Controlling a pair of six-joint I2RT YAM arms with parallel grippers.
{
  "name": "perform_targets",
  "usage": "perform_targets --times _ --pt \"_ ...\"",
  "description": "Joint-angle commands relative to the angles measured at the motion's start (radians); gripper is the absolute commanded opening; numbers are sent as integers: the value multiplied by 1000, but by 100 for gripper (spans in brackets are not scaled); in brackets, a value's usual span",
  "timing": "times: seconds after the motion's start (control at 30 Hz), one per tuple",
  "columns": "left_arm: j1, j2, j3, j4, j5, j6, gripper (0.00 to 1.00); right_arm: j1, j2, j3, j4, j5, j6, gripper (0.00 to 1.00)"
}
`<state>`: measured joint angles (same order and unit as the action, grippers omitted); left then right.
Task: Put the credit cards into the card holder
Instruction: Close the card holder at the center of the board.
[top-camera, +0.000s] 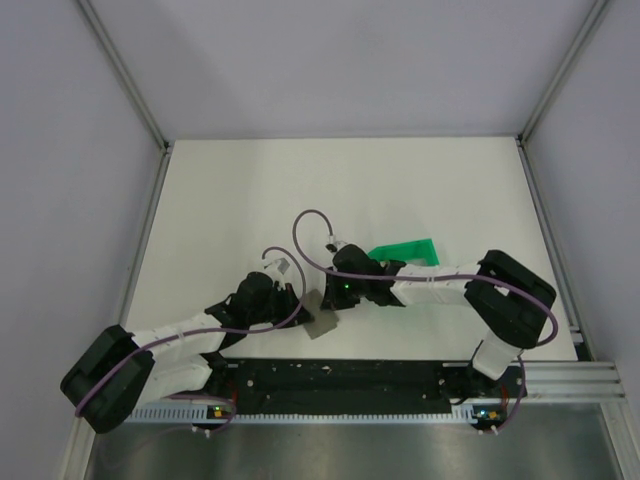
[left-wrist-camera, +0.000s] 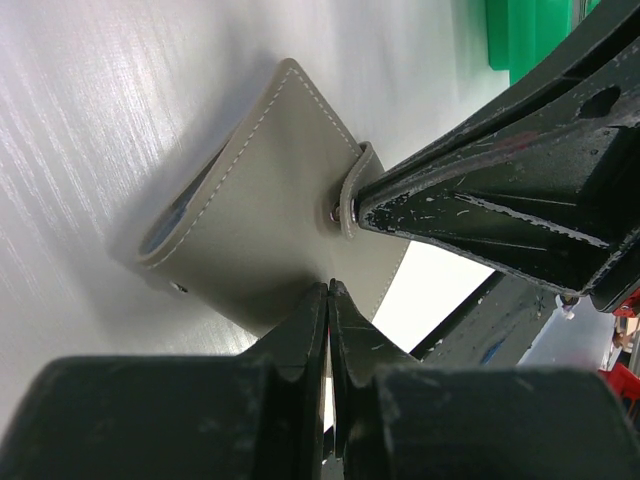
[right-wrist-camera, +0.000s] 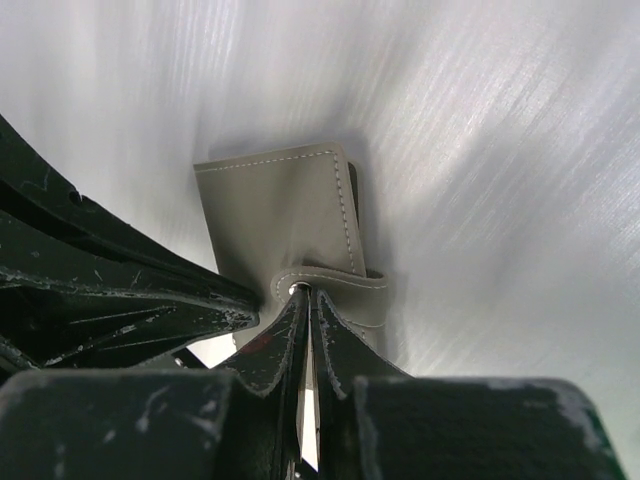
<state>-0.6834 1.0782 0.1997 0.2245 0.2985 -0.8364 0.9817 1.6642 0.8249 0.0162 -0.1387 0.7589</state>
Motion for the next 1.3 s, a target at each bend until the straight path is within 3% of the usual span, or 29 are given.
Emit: perform_targets --times 0.0,0.4,0.77,1.07,1.27 --pt "-5 14 -16 7 -2 8 6 11 37 60 -51 28 -24 4" --pt "-5 -6 -22 3 -38 -6 5 9 16 77 -71 42 -32 8" --pt "-7 -4 -20 -8 -62 -6 4 11 22 63 -24 36 -18 7" --pt "-7 -14 -20 -13 -75 -9 2 12 23 79 -42 76 -20 15" --pt "-7 -24 -20 -13 -88 -18 2 18 45 97 -67 113 -24 15"
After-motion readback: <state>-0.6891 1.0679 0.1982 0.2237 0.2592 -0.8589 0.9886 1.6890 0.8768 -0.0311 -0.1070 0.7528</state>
